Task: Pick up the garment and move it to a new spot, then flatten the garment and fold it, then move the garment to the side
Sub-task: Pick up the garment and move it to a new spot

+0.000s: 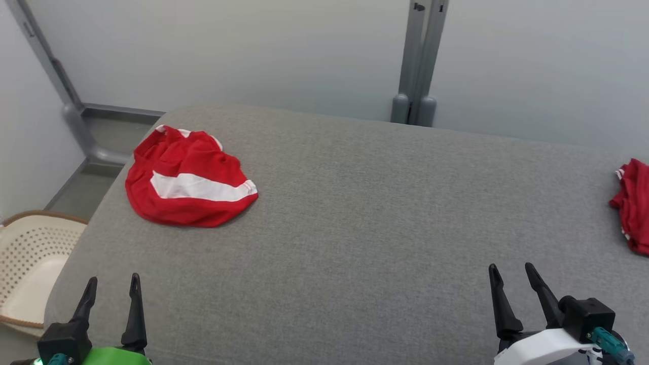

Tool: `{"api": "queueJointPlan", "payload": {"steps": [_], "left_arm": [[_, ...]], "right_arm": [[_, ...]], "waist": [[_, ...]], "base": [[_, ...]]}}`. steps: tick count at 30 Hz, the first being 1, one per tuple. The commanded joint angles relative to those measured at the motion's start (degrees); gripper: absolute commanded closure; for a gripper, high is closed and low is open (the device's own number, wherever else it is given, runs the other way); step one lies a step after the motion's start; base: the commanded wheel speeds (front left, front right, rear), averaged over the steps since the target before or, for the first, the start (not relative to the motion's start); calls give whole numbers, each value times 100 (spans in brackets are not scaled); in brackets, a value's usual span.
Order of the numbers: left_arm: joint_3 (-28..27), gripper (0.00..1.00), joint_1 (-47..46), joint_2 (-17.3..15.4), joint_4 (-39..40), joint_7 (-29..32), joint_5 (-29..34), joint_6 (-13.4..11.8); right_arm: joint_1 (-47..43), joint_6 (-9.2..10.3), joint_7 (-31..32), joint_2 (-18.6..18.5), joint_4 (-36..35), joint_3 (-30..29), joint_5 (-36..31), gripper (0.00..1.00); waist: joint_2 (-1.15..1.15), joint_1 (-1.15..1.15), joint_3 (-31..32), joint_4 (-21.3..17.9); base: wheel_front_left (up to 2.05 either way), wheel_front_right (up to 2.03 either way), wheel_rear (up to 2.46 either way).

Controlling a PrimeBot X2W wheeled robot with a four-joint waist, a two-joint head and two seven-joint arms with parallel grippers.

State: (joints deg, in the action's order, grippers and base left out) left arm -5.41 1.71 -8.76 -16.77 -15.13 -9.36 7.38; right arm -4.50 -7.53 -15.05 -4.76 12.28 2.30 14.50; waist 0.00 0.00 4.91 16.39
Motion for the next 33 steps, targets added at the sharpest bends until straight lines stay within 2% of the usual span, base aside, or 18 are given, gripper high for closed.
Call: {"api": "queueJointPlan", "payload": {"steps": [1, 8, 17, 28, 33], "left_arm": [[-30, 0, -27, -53, 15, 2, 45, 4], [-129, 0, -36, -128, 45, 1, 16, -22], [-338, 0, 104, -92, 208, 1, -65, -77], [-240, 0, -135, -153, 88, 2, -35, -32], [-83, 0, -661, -369, -147, 8, -184, -3]], "right_arm": [[-27, 9, -14, 7, 13, -6, 12, 0], [42, 9, -15, 47, 72, 52, 28, 0], [326, 9, -15, 26, 221, 251, 1, 0], [270, 9, -16, -2, 261, 170, 31, 0], [241, 9, -16, -35, 198, 61, -88, 0]], "waist": [[0, 0, 2, 477], [0, 0, 11, 977], [0, 0, -163, 1154], [0, 0, -119, 1107], [0, 0, -223, 771]], "base": [[0, 0, 0], [0, 0, 0], [0, 0, 0], [0, 0, 0], [0, 0, 0]]}}
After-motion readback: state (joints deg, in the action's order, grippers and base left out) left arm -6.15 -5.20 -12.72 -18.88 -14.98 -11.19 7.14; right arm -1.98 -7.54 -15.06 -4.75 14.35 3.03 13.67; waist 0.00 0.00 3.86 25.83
